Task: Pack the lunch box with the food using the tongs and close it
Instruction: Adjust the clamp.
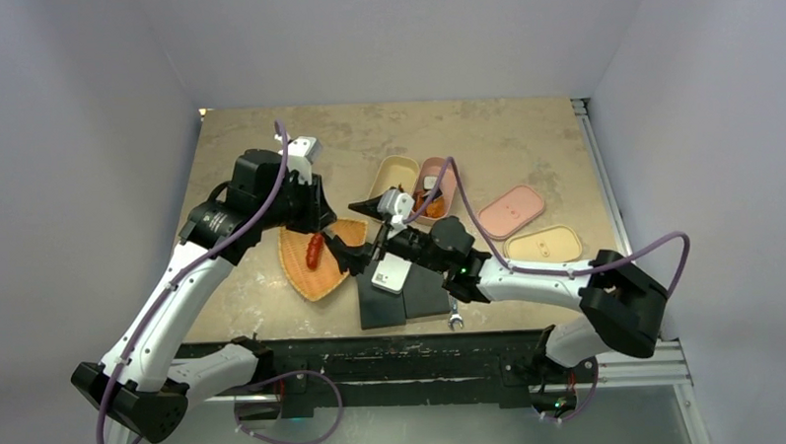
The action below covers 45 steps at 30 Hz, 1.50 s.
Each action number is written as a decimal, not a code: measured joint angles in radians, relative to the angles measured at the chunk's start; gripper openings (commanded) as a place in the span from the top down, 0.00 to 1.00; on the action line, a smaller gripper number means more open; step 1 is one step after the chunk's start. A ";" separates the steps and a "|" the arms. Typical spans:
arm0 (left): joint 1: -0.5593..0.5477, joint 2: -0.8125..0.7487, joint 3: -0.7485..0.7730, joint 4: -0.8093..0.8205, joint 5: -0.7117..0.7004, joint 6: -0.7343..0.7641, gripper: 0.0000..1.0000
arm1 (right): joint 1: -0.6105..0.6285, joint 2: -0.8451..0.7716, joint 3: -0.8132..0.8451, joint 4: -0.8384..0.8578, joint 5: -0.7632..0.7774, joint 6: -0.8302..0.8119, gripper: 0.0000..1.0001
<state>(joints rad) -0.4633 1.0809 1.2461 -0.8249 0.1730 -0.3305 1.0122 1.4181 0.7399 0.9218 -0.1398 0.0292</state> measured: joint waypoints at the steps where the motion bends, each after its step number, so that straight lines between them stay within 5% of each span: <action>1: 0.000 0.002 0.003 -0.005 0.005 0.000 1.00 | 0.007 0.016 0.010 -0.008 0.003 -0.010 0.10; 9: 0.000 0.003 0.034 -0.018 0.034 0.000 1.00 | 0.051 0.111 0.036 -0.070 0.037 -0.078 0.26; 12: 0.000 0.004 0.035 -0.019 0.047 0.000 1.00 | 0.055 0.149 0.038 -0.073 0.061 -0.093 0.49; 14: 0.000 0.004 0.035 -0.019 0.053 0.000 0.97 | 0.055 0.166 0.038 -0.076 0.080 -0.101 0.73; 16: 0.000 0.004 0.035 -0.006 0.055 0.000 0.78 | 0.055 0.172 0.038 -0.072 0.096 -0.097 0.90; 18: 0.000 0.002 0.035 0.006 0.060 0.000 0.56 | 0.059 0.171 0.036 -0.061 0.114 -0.095 0.97; 20: 0.000 -0.003 0.029 0.030 0.060 -0.003 0.38 | 0.062 0.167 0.022 -0.032 0.138 -0.081 0.99; 24: 0.000 -0.054 -0.036 0.098 0.058 -0.024 0.27 | 0.060 0.151 -0.016 0.020 0.197 -0.027 1.00; 33: 0.000 -0.214 -0.259 0.288 0.054 -0.077 0.22 | 0.059 0.145 -0.024 0.047 0.254 0.021 1.00; 45: -0.005 -0.254 -0.369 0.467 0.020 -0.123 0.28 | 0.059 0.144 -0.024 0.066 0.252 0.109 1.00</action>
<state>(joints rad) -0.4683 0.8265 0.8772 -0.3580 0.1928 -0.4538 1.0714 1.5620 0.7162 0.9874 0.1120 0.1383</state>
